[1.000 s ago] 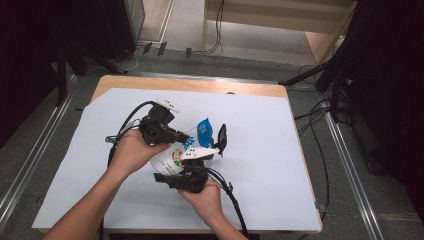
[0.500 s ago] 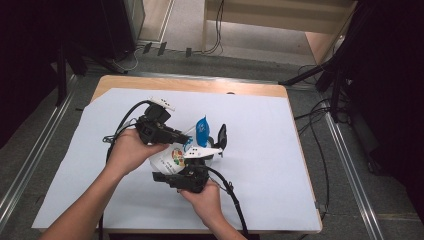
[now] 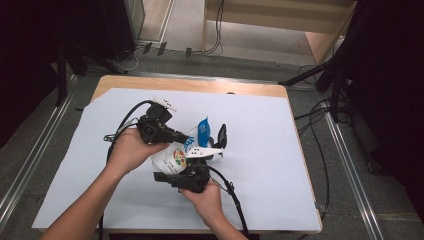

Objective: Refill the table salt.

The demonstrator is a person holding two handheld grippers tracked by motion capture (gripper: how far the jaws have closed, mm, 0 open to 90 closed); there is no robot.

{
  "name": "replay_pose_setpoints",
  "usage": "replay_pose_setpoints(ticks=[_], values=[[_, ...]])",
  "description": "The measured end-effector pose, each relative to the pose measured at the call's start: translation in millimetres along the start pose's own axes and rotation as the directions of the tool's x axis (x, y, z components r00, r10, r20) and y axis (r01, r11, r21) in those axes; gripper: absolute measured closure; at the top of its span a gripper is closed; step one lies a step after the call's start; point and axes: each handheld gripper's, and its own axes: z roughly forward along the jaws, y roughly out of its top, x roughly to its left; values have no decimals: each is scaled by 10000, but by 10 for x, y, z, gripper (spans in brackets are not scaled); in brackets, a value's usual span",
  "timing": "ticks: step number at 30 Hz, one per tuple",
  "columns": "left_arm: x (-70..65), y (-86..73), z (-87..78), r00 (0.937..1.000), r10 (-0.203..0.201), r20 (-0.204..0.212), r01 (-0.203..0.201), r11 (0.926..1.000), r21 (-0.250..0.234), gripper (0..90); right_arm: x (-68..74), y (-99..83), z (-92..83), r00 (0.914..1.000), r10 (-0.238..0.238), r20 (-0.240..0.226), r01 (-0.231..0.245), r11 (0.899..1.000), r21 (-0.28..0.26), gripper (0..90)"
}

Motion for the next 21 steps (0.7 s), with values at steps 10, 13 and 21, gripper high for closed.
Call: replay_pose_setpoints(ticks=[10, 13, 21], values=[[-1, 43, 14, 9994, 29, -341, -25, 9999, 116, 900, -25, 24, 13, 10000, 78, 60, -79, 10000, 37, 661], [-8, 65, 9, 9991, 25, -417, -17, 9998, 189, 900, -30, 40, 15, 9999, 123, -13, -123, 9999, 7, 659], [-29, 92, 17, 9976, 98, -679, -83, 9997, 235, 900, -38, 55, 22, 9997, 241, 72, -242, 9997, 81, 600]])
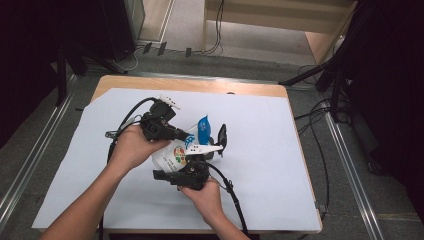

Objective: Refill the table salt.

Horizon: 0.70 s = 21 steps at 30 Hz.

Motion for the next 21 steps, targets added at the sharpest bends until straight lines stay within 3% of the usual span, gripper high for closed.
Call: replay_pose_setpoints(ticks=[8, 21], values=[[12, 6, 5, 10000, -17, -1, 17, 10000, 36, 900, 8, 5, -11, 9996, -33, 286, 32, 10000, 51, 646], [25, 17, 13, 10000, -95, 1, 95, 9999, -105, 900, 13, 30, -26, 9999, 65, 113, -64, 9999, -109, 657]])
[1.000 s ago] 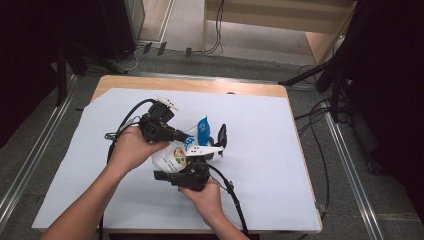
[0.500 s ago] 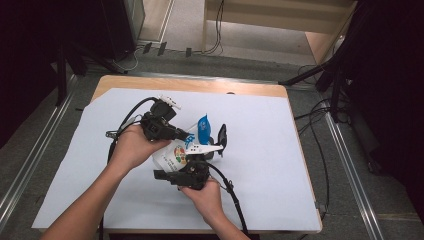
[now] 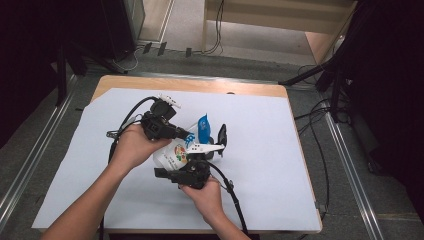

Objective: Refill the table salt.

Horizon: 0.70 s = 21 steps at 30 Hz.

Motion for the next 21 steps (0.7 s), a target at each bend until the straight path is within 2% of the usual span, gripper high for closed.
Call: replay_pose_setpoints(ticks=[21], values=[[-7, 12, -6, 10000, 16, 54, -16, 10000, -78, 900, 8, 38, 9, 10000, -21, -84, 21, 10000, 24, 658]])
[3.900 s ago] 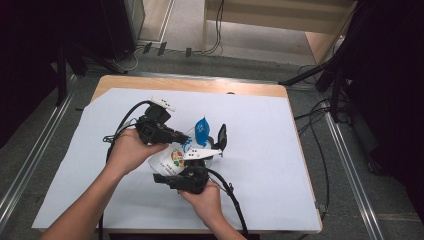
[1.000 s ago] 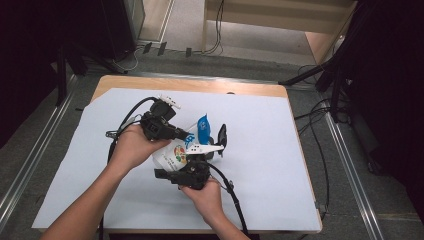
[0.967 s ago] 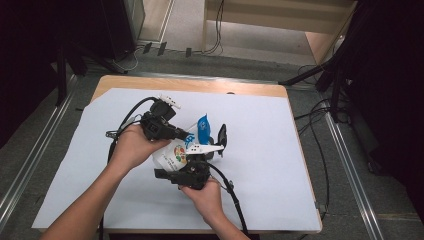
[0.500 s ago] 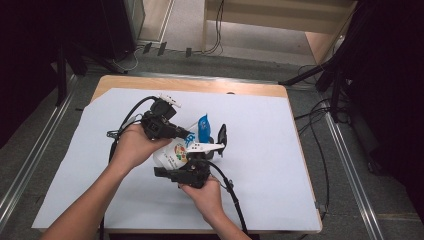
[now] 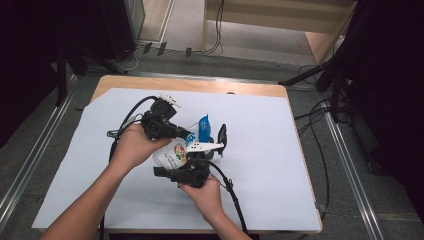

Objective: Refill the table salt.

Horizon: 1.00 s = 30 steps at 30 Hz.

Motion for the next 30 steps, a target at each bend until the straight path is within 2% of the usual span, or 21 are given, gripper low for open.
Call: replay_pose_setpoints(ticks=[22, 30], values=[[14, 5, 4, 9999, -96, 93, 96, 10000, -20, 900, 10, 2, 9, 9999, -136, 24, 136, 9999, 38, 632], [12, 9, 2, 9998, -163, 143, 164, 9999, -48, 900, 15, 4, -2, 9999, -68, 153, 68, 10000, -36, 668]])
